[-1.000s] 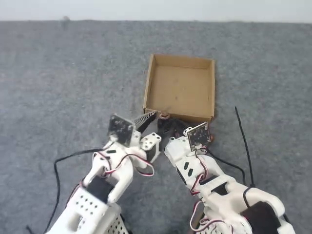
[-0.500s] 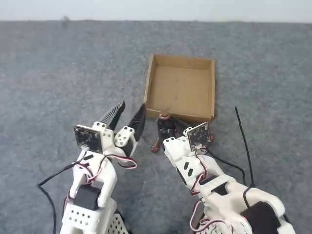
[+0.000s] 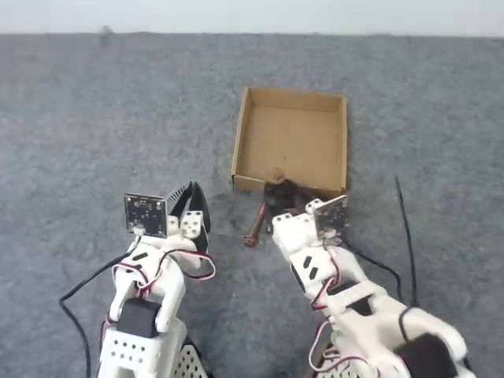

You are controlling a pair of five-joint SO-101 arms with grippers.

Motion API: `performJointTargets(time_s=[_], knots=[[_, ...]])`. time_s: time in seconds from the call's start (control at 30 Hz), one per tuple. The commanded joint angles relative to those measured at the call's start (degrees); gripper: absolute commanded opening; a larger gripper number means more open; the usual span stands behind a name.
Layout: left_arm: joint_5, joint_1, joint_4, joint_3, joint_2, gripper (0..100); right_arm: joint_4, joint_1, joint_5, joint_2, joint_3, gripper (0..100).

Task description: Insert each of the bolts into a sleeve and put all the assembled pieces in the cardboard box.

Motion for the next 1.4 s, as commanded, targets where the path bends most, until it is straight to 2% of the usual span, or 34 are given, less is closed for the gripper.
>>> performJointTargets(time_s=[0.0, 0.2, 0.33, 0.6, 0.67, 0.77, 1.03, 1.37], knots=[[0.53, -0.18, 3.96, -0.75, -1.32, 2, -0.4, 4.88, -0.18, -7.25, 1.05, 0.6], [0.53, -0.09, 19.6, -0.75, -1.32, 2, 8.75, 10.95, -0.18, -19.82, 0.88, 0.6], [0.53, -3.43, 20.04, -0.75, -1.32, 2, 19.03, 12.53, -0.18, -30.81, -0.09, 0.6], [0.44, -11.08, 20.22, -0.75, -1.32, 2, 50.51, 12.35, 0.0, -50.07, -9.58, 0.6], [0.44, -11.52, 20.22, -0.75, -1.32, 2, 55.78, 12.35, 2.64, -51.91, -13.01, 0.6], [-1.05, -11.52, 20.31, -0.75, -1.32, 2, 61.76, 12.35, 6.15, -51.38, -19.25, 0.6], [-10.11, -12.13, 20.84, -0.75, -1.32, 2, 73.8, 12.7, 6.77, -36.53, -37.89, 0.6], [-10.37, -12.13, 21.1, -0.75, -1.32, 2, 81.19, 13.67, 6.42, -11.03, -57.93, 0.6]])
